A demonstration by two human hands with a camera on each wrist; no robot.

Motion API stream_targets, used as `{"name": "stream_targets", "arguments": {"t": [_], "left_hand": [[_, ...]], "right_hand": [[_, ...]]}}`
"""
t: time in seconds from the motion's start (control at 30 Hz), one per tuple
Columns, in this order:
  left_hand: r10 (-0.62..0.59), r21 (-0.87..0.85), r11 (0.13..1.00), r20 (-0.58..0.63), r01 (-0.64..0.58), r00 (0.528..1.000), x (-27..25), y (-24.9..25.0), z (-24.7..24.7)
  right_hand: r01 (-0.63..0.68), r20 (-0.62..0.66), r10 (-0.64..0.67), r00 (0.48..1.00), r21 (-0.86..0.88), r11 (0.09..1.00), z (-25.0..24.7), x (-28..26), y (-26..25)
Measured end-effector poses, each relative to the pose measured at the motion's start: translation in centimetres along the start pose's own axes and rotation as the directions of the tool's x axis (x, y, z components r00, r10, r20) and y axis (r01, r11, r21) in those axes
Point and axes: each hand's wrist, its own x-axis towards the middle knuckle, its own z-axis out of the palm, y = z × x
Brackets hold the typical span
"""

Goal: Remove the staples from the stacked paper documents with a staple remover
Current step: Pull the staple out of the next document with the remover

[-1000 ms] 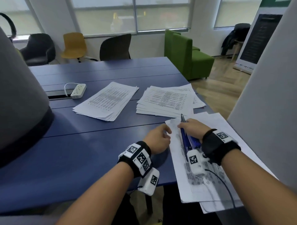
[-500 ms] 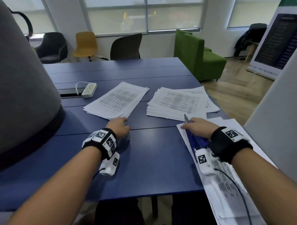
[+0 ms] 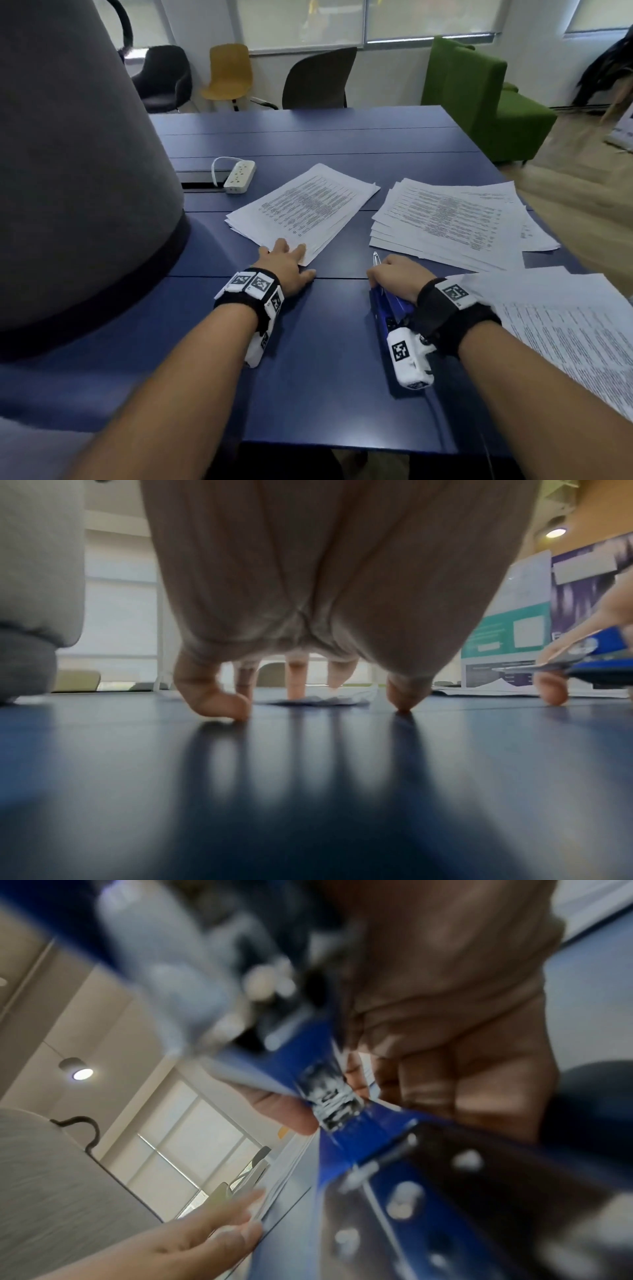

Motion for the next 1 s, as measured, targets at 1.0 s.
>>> {"name": "stream_targets", "arguments": {"t": [1.0], "left_hand": [[-0.218, -0.327, 0.929, -0.104, 0.173, 0.97, -16.6, -2.0, 0.1]], "right_hand": [[0.1, -0.017, -0.1, 0.995, -0.025, 0.995, 2.6, -7.8, 3.0]]}}
